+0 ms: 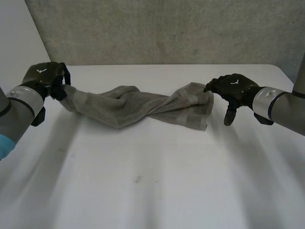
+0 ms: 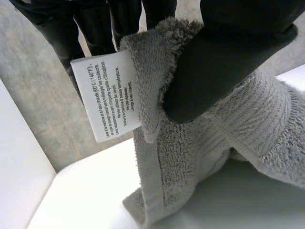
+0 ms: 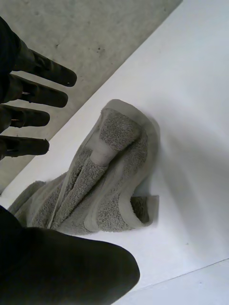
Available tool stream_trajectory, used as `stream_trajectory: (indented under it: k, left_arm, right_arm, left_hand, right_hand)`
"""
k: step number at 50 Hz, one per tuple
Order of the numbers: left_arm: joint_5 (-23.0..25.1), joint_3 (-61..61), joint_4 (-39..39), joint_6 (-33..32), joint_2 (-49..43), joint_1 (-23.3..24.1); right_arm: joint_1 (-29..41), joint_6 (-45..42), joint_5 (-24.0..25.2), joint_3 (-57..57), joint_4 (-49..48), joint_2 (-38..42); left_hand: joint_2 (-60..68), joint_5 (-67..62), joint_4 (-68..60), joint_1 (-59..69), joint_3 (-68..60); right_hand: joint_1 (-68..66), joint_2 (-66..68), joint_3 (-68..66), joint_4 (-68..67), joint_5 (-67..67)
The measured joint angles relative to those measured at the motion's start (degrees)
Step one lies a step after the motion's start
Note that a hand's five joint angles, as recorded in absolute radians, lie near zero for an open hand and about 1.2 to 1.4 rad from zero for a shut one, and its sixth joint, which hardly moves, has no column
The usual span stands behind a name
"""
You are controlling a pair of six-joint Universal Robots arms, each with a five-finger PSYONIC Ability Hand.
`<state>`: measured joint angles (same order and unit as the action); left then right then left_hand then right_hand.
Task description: Fold the towel.
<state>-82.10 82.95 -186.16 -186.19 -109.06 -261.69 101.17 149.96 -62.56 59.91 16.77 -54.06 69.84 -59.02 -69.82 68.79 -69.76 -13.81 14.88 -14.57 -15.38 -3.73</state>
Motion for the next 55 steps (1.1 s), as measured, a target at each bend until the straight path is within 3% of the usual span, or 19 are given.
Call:
stream_trajectory:
  k: [6,15,27,35,38,43,48,55]
  left_arm:
    - [0.0,4.1,1.0,-0.6,8.3,0.7]
    - [0.3,11.0,1.5,-0.4,21.7,1.0]
    - [3.0,15.4,3.7,-0.4,35.3,0.9]
    - [3.2,15.3,6.1,-0.3,38.2,0.8]
    - [3.2,15.3,6.4,-0.3,38.7,0.8]
    - [3.2,15.6,6.4,-0.3,38.9,0.6]
    - [3.2,16.4,6.3,-0.4,38.9,0.3]
    - [3.2,17.6,5.8,-0.5,38.0,-0.6]
  right_arm:
    - [0.7,7.0,-0.4,-1.5,-2.2,0.0]
    - [5.5,9.6,-0.1,-8.6,-1.9,1.8]
    - [14.4,10.7,2.2,-19.3,-1.2,12.6]
    - [20.1,18.6,3.8,-23.8,-4.6,20.4]
    - [21.7,21.0,3.4,-25.6,-6.6,23.1]
    - [22.8,22.0,2.2,-27.7,-8.3,25.6]
    - [23.1,21.6,0.6,-30.0,-9.2,26.4]
    - [22.4,18.9,-0.5,-31.5,-8.1,24.2]
  left_hand:
    - [0.0,0.0,0.0,0.0,0.0]
    - [0.0,0.0,0.0,0.0,0.0]
    - [0.0,0.0,0.0,0.0,0.0]
    - [0.0,0.0,0.0,0.0,0.0]
    - [0.0,0.0,0.0,0.0,0.0]
    - [0.0,0.0,0.0,0.0,0.0]
    - [0.0,0.0,0.0,0.0,0.0]
    - [0.0,0.0,0.0,0.0,0.0]
  right_hand:
    - [0.3,0.0,0.0,0.0,0.0]
    - [0.3,0.0,0.0,0.0,0.0]
    - [0.3,0.0,0.0,0.0,0.0]
    - [-2.9,1.8,-1.8,-1.5,-3.1]
    - [-17.3,16.4,-16.6,-15.8,-18.3]
    - [-32.5,31.5,-31.7,-30.8,-32.2]
    - [-60.3,58.9,-58.3,-58.2,-59.9]
    - [-62.7,60.2,-60.4,-61.5,-62.3]
